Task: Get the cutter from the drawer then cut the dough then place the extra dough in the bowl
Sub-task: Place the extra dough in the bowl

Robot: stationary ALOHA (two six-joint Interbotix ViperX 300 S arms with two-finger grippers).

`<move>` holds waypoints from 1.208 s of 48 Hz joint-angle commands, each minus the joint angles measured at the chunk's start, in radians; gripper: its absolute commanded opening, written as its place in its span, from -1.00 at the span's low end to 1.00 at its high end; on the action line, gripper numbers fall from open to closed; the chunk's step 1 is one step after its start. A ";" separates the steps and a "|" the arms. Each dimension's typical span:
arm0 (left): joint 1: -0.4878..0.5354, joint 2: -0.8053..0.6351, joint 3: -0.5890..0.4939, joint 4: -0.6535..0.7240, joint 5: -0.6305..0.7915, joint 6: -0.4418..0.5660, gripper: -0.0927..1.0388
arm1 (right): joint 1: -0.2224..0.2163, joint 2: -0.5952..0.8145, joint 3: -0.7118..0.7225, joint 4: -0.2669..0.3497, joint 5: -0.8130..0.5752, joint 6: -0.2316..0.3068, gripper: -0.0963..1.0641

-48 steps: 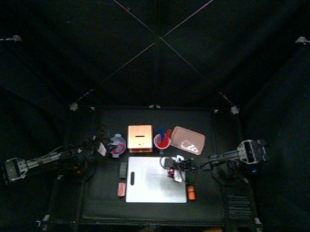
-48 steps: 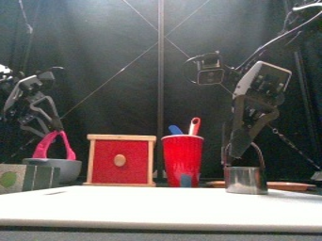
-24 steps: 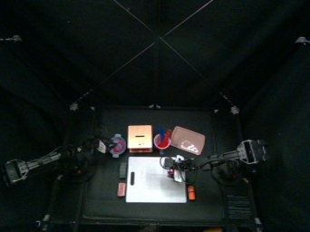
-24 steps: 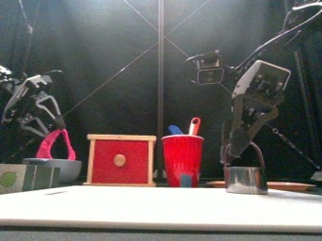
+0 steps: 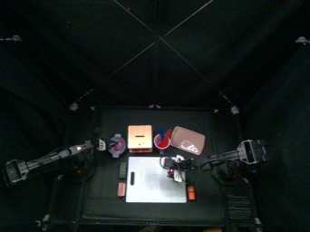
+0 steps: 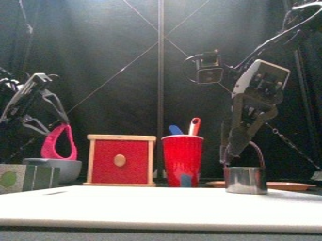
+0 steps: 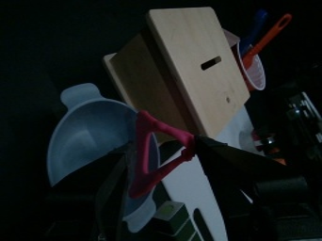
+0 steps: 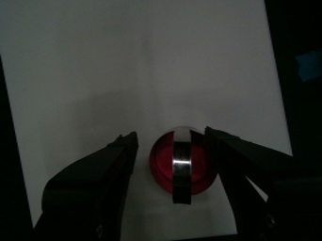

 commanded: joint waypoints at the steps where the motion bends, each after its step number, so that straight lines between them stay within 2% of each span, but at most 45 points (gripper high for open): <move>1: 0.005 0.002 -0.008 -0.021 -0.003 0.003 0.72 | -0.002 -0.020 -0.021 0.000 0.003 0.000 0.74; 26: 0.005 0.002 -0.023 -0.026 -0.008 0.005 0.72 | -0.002 -0.018 -0.025 0.003 0.009 0.000 0.74; 33: 0.041 0.006 0.023 -0.011 -0.054 0.003 0.72 | -0.003 -0.018 -0.026 0.002 0.009 0.000 0.74; 58: 0.041 -0.009 -0.015 -0.014 0.029 0.003 0.72 | -0.003 -0.018 -0.032 0.002 0.017 0.000 0.74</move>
